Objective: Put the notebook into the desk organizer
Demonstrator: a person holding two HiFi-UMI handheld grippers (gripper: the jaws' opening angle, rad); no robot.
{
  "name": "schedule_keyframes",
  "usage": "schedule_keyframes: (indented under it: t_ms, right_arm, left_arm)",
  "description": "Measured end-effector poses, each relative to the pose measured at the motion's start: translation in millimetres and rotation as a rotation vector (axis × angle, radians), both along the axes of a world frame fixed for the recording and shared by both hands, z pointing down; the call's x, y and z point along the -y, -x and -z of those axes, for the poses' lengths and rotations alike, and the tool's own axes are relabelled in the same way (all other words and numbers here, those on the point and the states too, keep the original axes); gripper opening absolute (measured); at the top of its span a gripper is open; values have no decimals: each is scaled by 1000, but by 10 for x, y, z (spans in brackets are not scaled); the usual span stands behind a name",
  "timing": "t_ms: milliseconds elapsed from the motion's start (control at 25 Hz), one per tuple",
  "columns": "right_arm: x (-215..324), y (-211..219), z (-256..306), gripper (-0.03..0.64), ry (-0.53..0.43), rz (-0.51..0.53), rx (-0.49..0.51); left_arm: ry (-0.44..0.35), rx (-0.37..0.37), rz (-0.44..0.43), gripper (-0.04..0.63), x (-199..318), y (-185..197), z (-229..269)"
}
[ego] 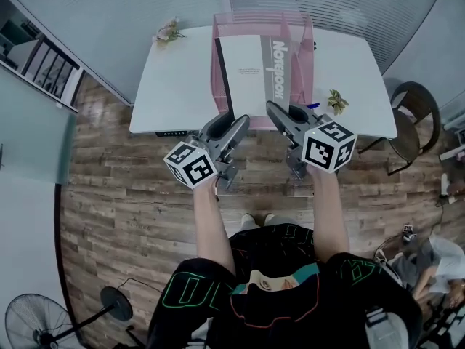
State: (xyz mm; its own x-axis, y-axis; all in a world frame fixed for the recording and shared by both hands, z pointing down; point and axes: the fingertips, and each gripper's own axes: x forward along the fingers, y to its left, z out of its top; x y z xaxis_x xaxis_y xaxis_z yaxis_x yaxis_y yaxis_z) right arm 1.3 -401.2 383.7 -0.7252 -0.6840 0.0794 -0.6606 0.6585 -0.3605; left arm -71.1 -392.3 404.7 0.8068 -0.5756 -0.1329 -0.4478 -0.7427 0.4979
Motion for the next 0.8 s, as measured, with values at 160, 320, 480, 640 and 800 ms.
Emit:
schedule_keyframes:
  t_ms: [160,320,480,640,800]
  right_arm:
    - [98,33,-22,14,64,-21,10]
    - [193,38,-49,14,124,-48,7]
    - [318,52,-105,14,187,-75,-21]
    - [465,39,-123,14,236,-124,-61]
    - [574,86,-115,15,270,-152,-98]
  left_arm:
    - [29,-1,19,173,26,84,-106]
    - [53,-2,21,172,18,148,-232]
    - [61,-11,14,172,26,168,-293]
    - [59,-27,7,172,68,173,-297]
    - [52,-32,-8,169,86,161,-291]
